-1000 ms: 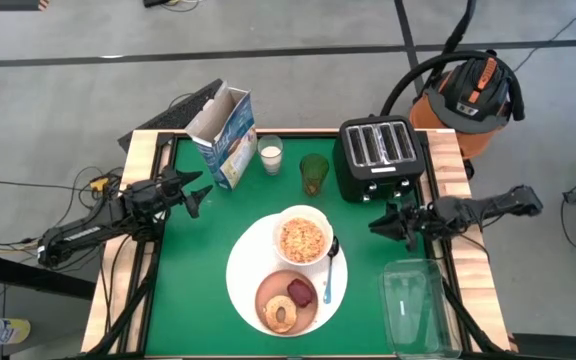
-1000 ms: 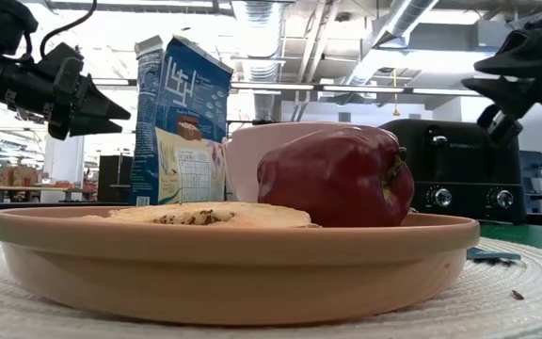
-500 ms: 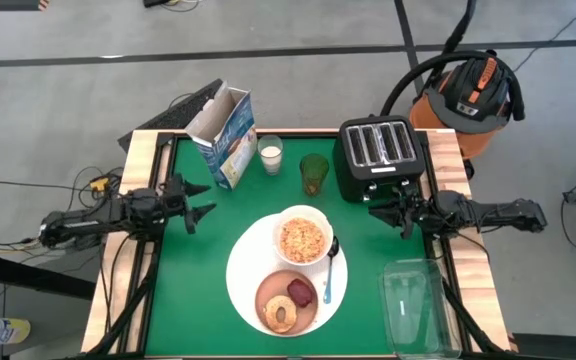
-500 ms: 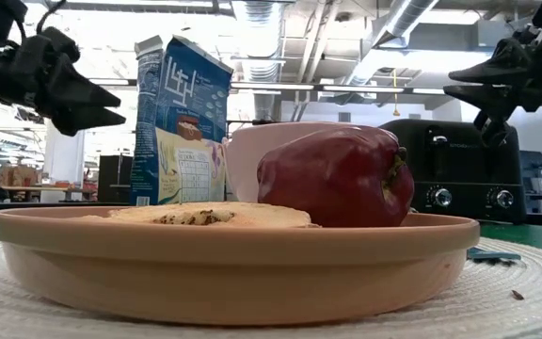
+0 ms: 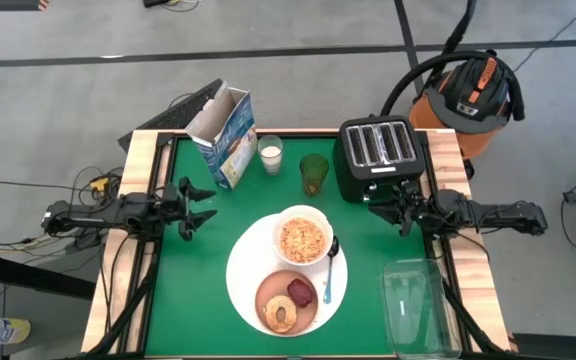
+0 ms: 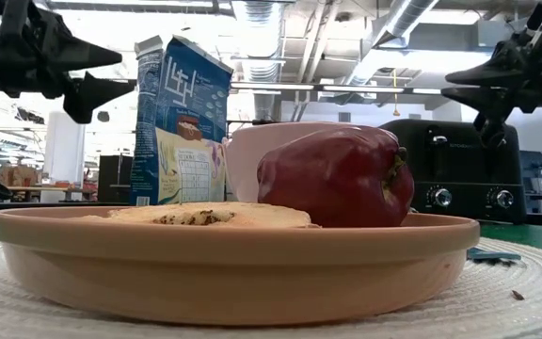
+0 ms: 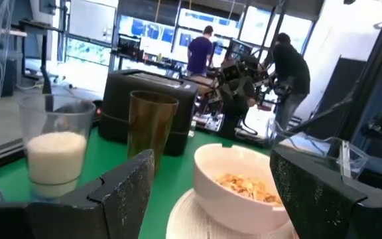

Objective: Arrange a breakfast setting
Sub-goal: Return to Home Position

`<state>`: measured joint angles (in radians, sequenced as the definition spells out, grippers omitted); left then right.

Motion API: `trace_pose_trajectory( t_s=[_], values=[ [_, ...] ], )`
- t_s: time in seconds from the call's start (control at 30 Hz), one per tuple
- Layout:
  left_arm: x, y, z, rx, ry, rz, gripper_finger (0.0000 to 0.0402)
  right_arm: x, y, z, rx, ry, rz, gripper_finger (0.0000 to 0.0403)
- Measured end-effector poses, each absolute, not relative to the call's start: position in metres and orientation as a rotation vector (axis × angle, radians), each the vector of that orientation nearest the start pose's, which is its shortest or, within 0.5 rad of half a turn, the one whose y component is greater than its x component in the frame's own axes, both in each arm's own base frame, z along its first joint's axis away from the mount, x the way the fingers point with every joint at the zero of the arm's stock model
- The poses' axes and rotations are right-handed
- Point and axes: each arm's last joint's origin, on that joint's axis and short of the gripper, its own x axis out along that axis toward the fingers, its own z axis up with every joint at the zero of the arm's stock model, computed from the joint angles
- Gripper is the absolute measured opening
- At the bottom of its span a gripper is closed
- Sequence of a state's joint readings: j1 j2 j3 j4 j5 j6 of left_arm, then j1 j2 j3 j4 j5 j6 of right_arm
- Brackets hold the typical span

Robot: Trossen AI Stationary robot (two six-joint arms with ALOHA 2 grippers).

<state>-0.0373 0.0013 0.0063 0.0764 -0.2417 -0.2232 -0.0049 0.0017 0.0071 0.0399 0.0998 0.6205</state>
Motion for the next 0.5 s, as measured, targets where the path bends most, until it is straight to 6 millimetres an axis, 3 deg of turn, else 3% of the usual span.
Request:
trace_pose_trajectory(
  t_s=[0.5],
  values=[
    [0.0967, 0.0036, 0.1719, -0.237, -0.093, 0.198, 0.0288, 0.0971, 0.0048, 0.1695, 0.624, -0.049, -0.007, 0.0113]
  ],
)
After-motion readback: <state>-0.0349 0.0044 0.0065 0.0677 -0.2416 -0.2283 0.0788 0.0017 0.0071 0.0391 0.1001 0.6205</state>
